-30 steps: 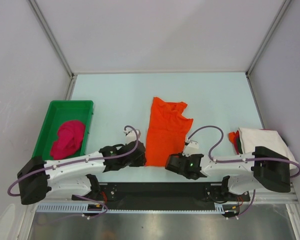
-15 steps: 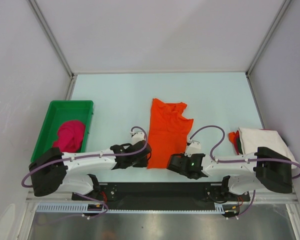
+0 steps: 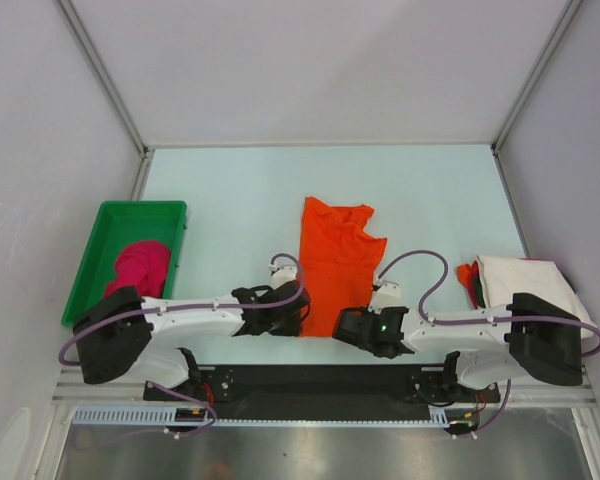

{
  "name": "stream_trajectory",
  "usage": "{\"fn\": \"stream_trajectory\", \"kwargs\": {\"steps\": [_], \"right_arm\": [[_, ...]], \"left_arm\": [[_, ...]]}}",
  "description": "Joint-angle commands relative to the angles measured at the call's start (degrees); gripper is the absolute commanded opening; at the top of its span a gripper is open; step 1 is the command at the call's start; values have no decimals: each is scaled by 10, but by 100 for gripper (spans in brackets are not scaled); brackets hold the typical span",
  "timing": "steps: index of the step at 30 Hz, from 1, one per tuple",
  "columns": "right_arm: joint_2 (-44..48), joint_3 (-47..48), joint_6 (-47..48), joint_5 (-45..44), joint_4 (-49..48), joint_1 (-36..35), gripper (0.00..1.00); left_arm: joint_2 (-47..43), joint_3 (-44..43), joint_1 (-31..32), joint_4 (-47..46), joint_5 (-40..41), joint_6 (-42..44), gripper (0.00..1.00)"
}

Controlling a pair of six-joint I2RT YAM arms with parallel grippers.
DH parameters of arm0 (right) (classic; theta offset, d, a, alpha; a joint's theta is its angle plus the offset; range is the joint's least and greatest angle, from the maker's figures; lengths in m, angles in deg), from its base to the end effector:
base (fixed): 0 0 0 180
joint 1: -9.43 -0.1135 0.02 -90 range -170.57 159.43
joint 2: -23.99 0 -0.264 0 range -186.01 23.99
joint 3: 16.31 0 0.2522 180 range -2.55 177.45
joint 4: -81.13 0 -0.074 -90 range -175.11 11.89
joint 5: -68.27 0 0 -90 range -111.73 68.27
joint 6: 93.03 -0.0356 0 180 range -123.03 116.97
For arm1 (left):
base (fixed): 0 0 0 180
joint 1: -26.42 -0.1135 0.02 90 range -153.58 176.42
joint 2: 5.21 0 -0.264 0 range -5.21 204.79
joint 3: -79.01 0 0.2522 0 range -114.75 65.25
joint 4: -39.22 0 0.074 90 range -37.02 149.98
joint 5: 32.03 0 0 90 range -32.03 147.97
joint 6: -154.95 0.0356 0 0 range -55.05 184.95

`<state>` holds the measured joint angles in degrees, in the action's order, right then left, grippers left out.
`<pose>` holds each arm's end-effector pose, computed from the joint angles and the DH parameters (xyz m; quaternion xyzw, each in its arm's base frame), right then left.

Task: Fold and stack the t-shirts
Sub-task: Grab one side of the 2/3 rectangular tshirt with both arms

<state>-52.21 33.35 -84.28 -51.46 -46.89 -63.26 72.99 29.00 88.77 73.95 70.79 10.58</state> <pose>0.0774 0.1891 0.1544 0.0974 0.9571 0.0366 0.2705 0.1173 -0.2070 0.1560 0.0412 0.9656 -0.1411 0.2145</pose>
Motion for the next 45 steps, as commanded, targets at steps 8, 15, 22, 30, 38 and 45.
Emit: {"fn": "stream_trajectory", "kwargs": {"steps": [8, 15, 22, 30, 38, 45], "right_arm": [[-24, -7, -5, 6, 38, -2, 0], [-18, -12, -11, 6, 39, -3, 0], [-18, 1, -14, -1, 52, -10, 0], [-18, -7, -22, -3, 56, -19, 0], [-11, 20, -28, -30, 86, -32, 0], [18, 91, -12, -88, 154, -30, 0]], "left_arm": [[81, -55, 23, 13, -21, 16, 29], [52, -23, 25, 28, -28, -1, 0], [-35, 21, 45, 71, 1, -33, 0], [-103, 98, 59, 86, -9, -72, 0], [-63, 59, 75, 72, -7, -52, 0], [-86, -43, 74, 143, 66, -14, 0]]}}
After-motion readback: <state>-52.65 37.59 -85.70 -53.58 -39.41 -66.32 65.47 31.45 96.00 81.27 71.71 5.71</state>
